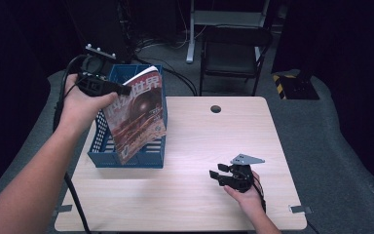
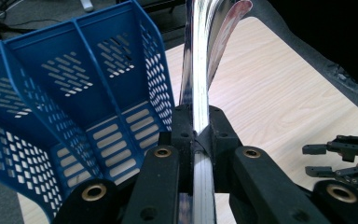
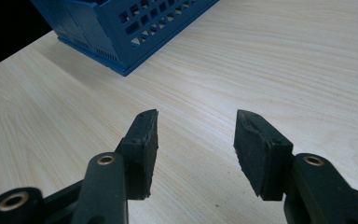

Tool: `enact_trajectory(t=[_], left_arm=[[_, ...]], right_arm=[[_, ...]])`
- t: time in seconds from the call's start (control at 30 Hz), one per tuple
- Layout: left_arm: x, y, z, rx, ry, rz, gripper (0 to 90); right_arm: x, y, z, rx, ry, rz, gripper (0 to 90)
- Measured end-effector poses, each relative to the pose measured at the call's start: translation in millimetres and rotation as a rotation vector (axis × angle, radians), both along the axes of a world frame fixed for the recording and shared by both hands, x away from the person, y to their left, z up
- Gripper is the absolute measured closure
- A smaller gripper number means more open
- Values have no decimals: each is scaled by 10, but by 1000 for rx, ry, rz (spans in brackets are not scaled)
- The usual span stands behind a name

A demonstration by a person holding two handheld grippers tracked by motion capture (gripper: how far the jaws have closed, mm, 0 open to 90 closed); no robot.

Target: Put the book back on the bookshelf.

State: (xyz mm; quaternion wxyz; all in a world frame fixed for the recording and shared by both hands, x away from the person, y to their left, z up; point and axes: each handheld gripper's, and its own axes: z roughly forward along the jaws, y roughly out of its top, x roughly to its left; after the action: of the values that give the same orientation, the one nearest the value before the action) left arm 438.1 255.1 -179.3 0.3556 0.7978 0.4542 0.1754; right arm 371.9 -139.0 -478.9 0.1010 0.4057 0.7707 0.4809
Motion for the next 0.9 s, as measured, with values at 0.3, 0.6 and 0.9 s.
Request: enact_trajectory(t=[0.3, 0.6, 0.9], left_arm=[[9, 114, 10, -21, -17, 52, 840], [12, 283, 37, -8, -4, 74, 840], [18, 415, 36, -11, -5, 114, 841]], right_arm=[[0, 0, -1, 0, 2, 0, 494], [-4, 7, -4, 1, 4, -2, 494], [-9, 16, -9, 6, 10, -1, 494]])
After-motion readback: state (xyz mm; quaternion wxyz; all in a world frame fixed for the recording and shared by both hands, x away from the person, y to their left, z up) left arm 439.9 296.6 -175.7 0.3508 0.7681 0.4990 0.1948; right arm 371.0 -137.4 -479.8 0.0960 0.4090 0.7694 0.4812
